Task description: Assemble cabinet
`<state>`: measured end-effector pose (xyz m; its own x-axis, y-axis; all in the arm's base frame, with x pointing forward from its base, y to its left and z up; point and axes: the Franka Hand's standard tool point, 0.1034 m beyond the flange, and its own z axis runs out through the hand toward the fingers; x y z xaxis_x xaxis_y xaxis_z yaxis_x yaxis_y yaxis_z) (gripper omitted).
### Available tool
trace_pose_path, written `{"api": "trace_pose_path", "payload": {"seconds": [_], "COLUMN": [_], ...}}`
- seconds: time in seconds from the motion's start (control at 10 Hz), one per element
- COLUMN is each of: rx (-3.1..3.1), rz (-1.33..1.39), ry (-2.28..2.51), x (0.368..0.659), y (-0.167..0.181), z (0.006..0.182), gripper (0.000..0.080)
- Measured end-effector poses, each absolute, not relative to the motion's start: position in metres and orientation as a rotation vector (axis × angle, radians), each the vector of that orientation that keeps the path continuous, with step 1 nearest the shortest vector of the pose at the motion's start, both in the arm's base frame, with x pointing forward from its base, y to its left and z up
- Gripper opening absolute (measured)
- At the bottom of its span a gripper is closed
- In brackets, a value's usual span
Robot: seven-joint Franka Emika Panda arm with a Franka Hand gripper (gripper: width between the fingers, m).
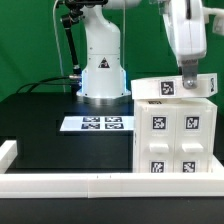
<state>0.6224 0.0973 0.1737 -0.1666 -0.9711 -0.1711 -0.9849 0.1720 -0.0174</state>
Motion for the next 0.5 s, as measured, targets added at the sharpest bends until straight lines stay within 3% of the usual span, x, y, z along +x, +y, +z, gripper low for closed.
{"api": "trace_pose_path", "payload": {"seconds": [0.2, 0.5], "rx": [-1.92, -1.981], "rz": [0.155, 0.155], "ry": [2.26, 2.21], "x": [0.6254, 0.6241], "y": [0.0985, 0.1005], "z": [0.1883, 0.1836], "gripper": [0.0798, 0.0797]}}
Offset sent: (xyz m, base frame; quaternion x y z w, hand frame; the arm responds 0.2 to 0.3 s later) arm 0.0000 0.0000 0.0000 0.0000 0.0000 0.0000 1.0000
